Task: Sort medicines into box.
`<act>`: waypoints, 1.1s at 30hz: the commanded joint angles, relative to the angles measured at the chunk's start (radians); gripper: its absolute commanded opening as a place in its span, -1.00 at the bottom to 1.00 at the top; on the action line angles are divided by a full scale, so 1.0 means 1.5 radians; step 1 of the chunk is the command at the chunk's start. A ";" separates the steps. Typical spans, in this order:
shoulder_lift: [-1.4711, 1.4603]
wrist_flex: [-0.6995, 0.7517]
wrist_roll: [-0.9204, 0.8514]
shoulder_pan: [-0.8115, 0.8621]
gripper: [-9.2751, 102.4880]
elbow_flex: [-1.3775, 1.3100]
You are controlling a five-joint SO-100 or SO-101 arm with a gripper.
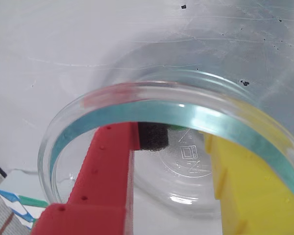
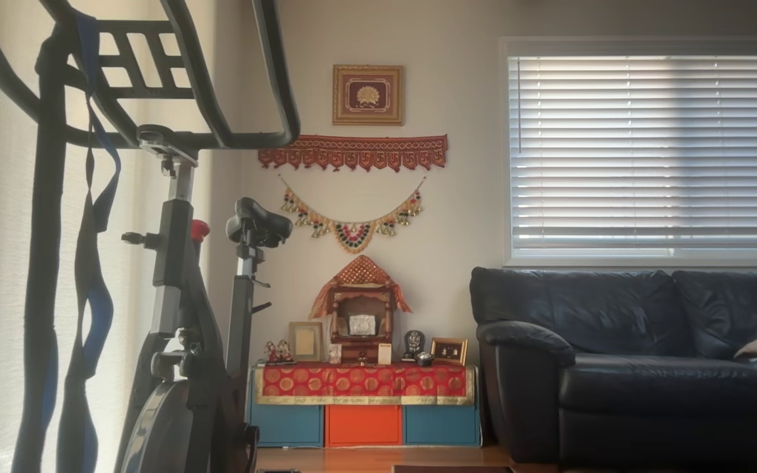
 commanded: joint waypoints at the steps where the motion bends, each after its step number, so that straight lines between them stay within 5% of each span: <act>1: 0.033 0.009 0.002 0.007 -0.72 -0.012; 21: 0.095 0.029 -0.028 -0.046 -0.81 -0.001; 33: 0.098 0.195 -0.052 -0.200 -0.81 -0.155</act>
